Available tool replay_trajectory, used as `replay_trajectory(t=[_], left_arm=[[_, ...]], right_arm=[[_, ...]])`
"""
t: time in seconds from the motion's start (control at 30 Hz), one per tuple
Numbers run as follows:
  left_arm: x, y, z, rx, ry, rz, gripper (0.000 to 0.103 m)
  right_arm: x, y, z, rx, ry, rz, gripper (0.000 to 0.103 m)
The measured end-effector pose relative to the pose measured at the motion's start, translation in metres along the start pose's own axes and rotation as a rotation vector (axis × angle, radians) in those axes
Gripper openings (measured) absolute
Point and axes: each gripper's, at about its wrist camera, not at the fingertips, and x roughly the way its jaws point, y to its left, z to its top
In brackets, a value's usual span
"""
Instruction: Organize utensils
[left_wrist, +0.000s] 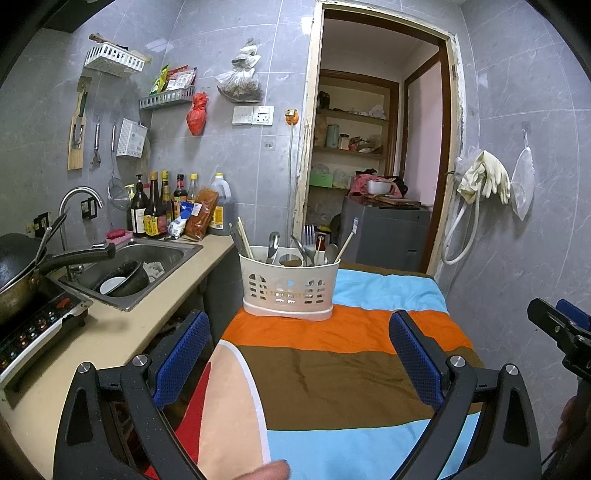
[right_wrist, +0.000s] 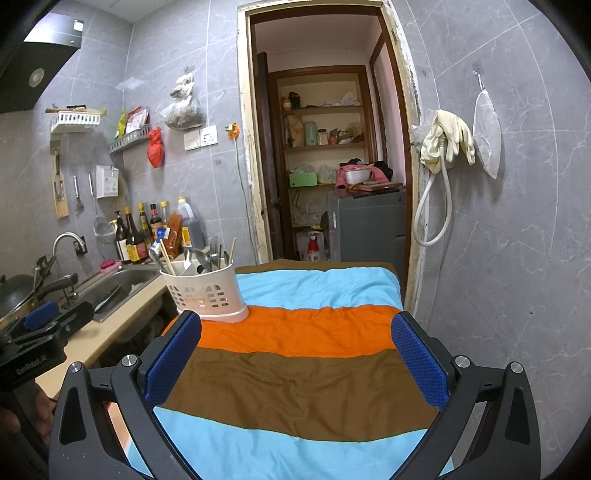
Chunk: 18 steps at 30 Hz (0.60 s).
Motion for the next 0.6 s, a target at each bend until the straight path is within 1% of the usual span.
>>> replay_trajectory(t=[0.6], left_arm=[[0.0014,0.0038,0.0014,0.014,0.000,0.009,0.095]], right_arm=[[0.0005,0.0026,0.0008,-0.001,0.002,0.000,0.103]])
